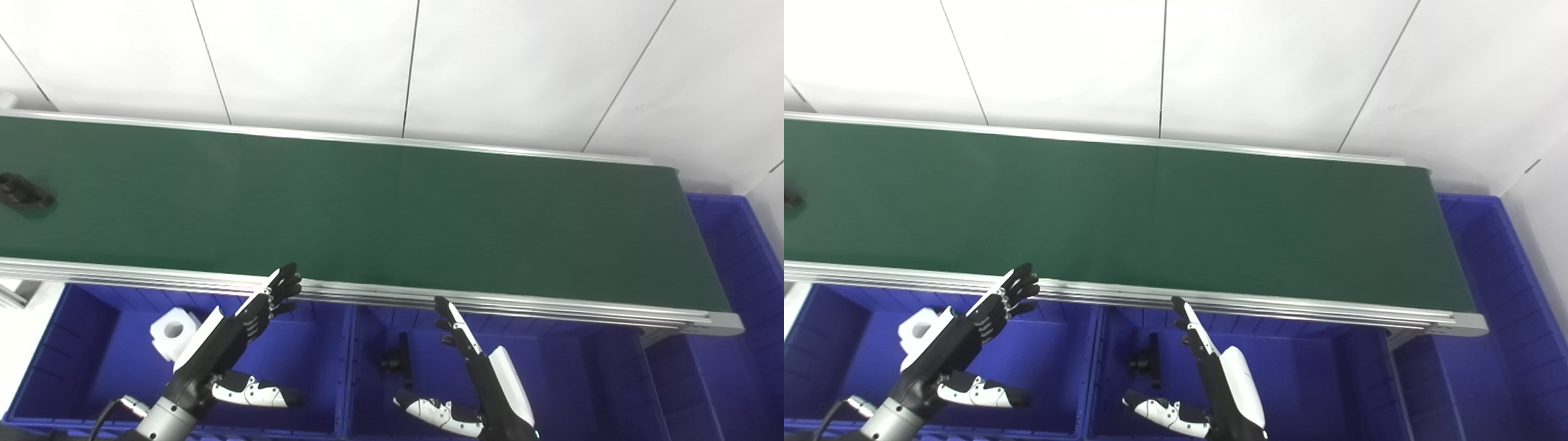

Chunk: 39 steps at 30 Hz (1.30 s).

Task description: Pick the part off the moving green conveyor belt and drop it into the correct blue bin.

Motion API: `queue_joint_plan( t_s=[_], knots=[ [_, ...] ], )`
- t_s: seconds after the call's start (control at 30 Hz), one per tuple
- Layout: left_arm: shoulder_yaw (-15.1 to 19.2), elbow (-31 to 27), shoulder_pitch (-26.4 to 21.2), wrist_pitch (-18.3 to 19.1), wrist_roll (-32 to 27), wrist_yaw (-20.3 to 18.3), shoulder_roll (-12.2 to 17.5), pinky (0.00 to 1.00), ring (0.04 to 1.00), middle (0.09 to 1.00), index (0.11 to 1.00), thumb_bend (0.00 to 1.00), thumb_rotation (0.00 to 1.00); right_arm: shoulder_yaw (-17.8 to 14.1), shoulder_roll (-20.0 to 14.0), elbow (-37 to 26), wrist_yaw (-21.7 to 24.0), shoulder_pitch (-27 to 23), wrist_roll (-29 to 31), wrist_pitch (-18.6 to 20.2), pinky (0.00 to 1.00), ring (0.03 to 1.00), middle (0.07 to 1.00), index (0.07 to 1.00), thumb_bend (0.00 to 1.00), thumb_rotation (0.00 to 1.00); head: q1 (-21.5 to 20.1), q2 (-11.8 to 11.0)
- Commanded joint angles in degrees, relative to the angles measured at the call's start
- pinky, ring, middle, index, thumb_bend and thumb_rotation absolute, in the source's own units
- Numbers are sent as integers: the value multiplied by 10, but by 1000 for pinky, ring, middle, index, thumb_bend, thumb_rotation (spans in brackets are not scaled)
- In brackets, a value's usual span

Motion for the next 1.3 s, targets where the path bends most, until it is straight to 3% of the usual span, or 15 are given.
queue_joint_plan(
  t_s=[0.0, 0.3, 0.5, 0.63, 0.67, 0.7, 0.77, 0.9, 1.07, 1.27],
  knots=[
    [0, -15, -1, -2, -4, 1, 9, 893, 947, 970, 978, 766, 256, 2, 4, -11, 5, -5, -1, 3, 823, 898, 948, 980, 752, 418, 0, 0],
    [0, -29, 5, 35, 7, -5, 29, 913, 953, 974, 967, 791, 274, 4, 4, -12, 26, -12, -11, 39, 791, 898, 954, 984, 769, 424, 11, -6],
    [0, -30, 2, 51, 12, -6, 35, 936, 964, 988, 960, 792, 262, 4, 2, -6, 25, -14, -10, 37, 792, 896, 952, 985, 767, 417, 26, -12],
    [-6, -22, -1, 48, 10, -3, 25, 946, 963, 981, 953, 799, 260, -2, -5, 13, 14, -18, 2, 10, 814, 897, 948, 984, 763, 405, 70, -28],
    [-8, -17, -1, 41, 8, -1, 19, 946, 962, 979, 952, 798, 254, -5, -8, 19, 13, -19, 9, 3, 819, 898, 947, 984, 764, 402, 104, -39],
    [-10, -14, -1, 36, 6, 1, 15, 936, 955, 976, 951, 801, 252, -6, -11, 22, 12, -19, 14, -2, 837, 905, 950, 989, 759, 393, 104, -39],
    [-15, -5, -1, 23, 5, 4, 2, 926, 950, 973, 954, 804, 275, -10, -20, 30, 12, -20, 25, -11, 852, 914, 955, 996, 752, 393, 164, -63],
    [-22, 18, -4, -8, 8, 9, -25, 908, 947, 973, 958, 803, 299, -17, -32, 45, 7, -22, 39, -33, 864, 923, 963, 1000, 722, 391, 236, -94],
    [-27, 35, -9, -32, 39, 26, -49, 879, 928, 958, 946, 818, 322, -24, -38, 67, 2, -28, 54, -67, 895, 945, 982, 1000, 677, 361, 263, -111],
    [-29, 55, -14, -57, 38, 34, -63, 882, 933, 966, 940, 811, 296, -24, -38, 70, 2, -27, 55, -66, 926, 951, 988, 1000, 656, 374, 263, -121]
  ],
)
